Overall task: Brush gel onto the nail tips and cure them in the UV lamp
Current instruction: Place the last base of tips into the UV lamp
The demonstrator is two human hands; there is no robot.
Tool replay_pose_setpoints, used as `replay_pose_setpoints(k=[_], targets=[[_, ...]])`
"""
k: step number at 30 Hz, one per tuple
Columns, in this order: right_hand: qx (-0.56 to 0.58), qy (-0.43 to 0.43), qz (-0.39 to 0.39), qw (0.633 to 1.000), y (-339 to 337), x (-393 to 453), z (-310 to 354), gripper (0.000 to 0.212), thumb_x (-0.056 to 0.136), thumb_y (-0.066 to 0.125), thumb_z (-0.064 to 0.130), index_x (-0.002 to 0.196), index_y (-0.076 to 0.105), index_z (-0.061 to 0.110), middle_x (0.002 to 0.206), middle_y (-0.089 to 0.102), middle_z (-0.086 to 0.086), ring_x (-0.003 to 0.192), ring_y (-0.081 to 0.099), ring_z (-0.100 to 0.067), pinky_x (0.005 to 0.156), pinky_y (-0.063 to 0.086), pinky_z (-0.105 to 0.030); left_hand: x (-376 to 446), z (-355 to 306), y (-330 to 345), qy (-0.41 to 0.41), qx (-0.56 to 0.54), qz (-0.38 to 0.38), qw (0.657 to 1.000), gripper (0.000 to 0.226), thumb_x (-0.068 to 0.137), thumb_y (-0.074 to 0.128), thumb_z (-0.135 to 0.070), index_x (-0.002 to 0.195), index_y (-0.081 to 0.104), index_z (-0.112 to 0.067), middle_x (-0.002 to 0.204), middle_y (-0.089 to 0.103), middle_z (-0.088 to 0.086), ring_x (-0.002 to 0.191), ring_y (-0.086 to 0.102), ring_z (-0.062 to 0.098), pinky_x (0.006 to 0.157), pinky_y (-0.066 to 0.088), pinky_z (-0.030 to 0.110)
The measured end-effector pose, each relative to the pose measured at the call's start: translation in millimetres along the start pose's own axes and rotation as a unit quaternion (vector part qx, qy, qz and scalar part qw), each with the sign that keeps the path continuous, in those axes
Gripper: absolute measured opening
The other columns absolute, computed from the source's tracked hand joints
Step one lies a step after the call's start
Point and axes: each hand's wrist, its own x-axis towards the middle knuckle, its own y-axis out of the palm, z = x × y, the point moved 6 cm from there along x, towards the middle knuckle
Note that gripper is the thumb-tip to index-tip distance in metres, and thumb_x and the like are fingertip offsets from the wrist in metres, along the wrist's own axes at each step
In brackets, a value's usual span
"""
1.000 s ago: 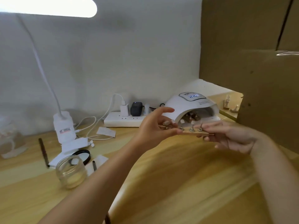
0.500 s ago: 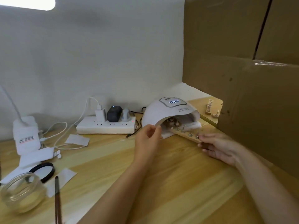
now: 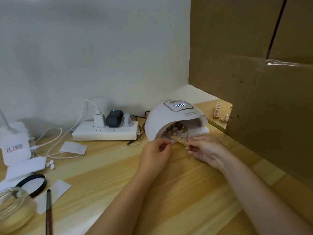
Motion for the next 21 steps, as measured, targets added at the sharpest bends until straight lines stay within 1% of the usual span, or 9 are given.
replay_pose_setpoints(k=[2, 4, 6, 9, 11, 15, 17, 19, 21], targets=[[0.014, -0.010, -0.034, 0.999, -4, 1, 0, 0.006, 0.087, 0.056, -0.004, 0.085, 0.060, 0.000, 0.074, 0.058, -0.011, 0.063, 0.057, -0.015, 0.042, 0.051, -0.016, 0, 1, 1, 0.004, 0.005, 0.003, 1.000, 0.018, 0.087, 0.055, -0.014, 0.098, 0.068, -0.020, 0.079, 0.055, -0.021, 0.071, 0.049, -0.007, 0.061, 0.036, -0.001], [0.013, -0.026, -0.067, 0.997, -13, 1, 0, 0.007, 0.087, 0.056, -0.004, 0.093, 0.059, -0.001, 0.077, 0.058, -0.011, 0.066, 0.057, -0.015, 0.045, 0.052, -0.015, 0, 2, 1, 0.003, -0.001, 0.005, 1.000, 0.019, 0.088, 0.054, -0.013, 0.100, 0.067, -0.019, 0.081, 0.055, -0.022, 0.073, 0.050, -0.006, 0.061, 0.036, -0.001], [0.004, -0.039, -0.094, 0.995, -22, 2, -1, 0.014, 0.088, 0.055, -0.003, 0.101, 0.059, -0.004, 0.079, 0.057, -0.010, 0.067, 0.057, -0.014, 0.048, 0.053, -0.017, 0, 2, 2, 0.003, -0.003, 0.007, 1.000, 0.019, 0.088, 0.054, -0.013, 0.101, 0.067, -0.019, 0.081, 0.055, -0.022, 0.074, 0.051, -0.006, 0.061, 0.036, -0.001], [-0.010, -0.048, -0.102, 0.994, -23, 5, -2, 0.021, 0.089, 0.055, -0.002, 0.109, 0.059, -0.005, 0.078, 0.057, -0.009, 0.067, 0.057, -0.013, 0.050, 0.053, -0.017, 1, 3, 3, 0.004, 0.003, 0.008, 1.000, 0.020, 0.088, 0.054, -0.012, 0.101, 0.066, -0.019, 0.080, 0.056, -0.020, 0.072, 0.051, -0.004, 0.060, 0.037, 0.001], [-0.010, -0.050, -0.089, 0.995, -15, 8, 0, 0.021, 0.088, 0.056, -0.001, 0.109, 0.060, -0.003, 0.076, 0.058, -0.009, 0.065, 0.057, -0.012, 0.050, 0.052, -0.016, 1, 3, 3, 0.004, 0.004, 0.005, 1.000, 0.019, 0.088, 0.054, -0.012, 0.101, 0.066, -0.019, 0.079, 0.055, -0.019, 0.072, 0.051, -0.003, 0.060, 0.038, 0.002], [-0.015, -0.077, -0.084, 0.993, -2, 16, 7, 0.012, 0.087, 0.060, 0.004, 0.098, 0.061, 0.009, 0.073, 0.061, -0.005, 0.061, 0.058, -0.010, 0.048, 0.050, -0.014, 1, 3, 2, 0.008, 0.002, 0.005, 1.000, 0.019, 0.088, 0.054, -0.012, 0.101, 0.065, -0.019, 0.079, 0.057, -0.016, 0.073, 0.052, -0.002, 0.060, 0.039, 0.002], [-0.048, -0.099, -0.100, 0.989, 1, 21, 12, 0.005, 0.087, 0.062, 0.008, 0.086, 0.059, 0.012, 0.071, 0.061, -0.003, 0.059, 0.058, -0.009, 0.046, 0.049, -0.013, 1, 3, 2, 0.009, 0.005, 0.007, 1.000, 0.020, 0.088, 0.054, -0.012, 0.102, 0.065, -0.019, 0.080, 0.057, -0.016, 0.074, 0.053, -0.002, 0.061, 0.039, 0.002], [-0.080, -0.118, -0.110, 0.984, 3, 26, 15, 0.013, 0.086, 0.064, 0.010, 0.074, 0.059, 0.013, 0.067, 0.061, -0.002, 0.058, 0.059, -0.009, 0.048, 0.049, -0.015, 0, 3, 2, 0.009, 0.003, 0.007, 1.000, 0.020, 0.088, 0.053, -0.012, 0.102, 0.065, -0.020, 0.080, 0.057, -0.016, 0.074, 0.052, -0.002, 0.061, 0.039, 0.002], [-0.088, -0.127, -0.111, 0.982, 7, 32, 17, 0.018, 0.086, 0.065, 0.010, 0.069, 0.059, 0.013, 0.063, 0.060, -0.003, 0.057, 0.058, -0.009, 0.050, 0.050, -0.015, 0, 4, 2, 0.008, 0.003, 0.009, 1.000, 0.021, 0.088, 0.053, -0.012, 0.102, 0.065, -0.020, 0.081, 0.057, -0.016, 0.075, 0.052, -0.002, 0.061, 0.039, 0.002]])
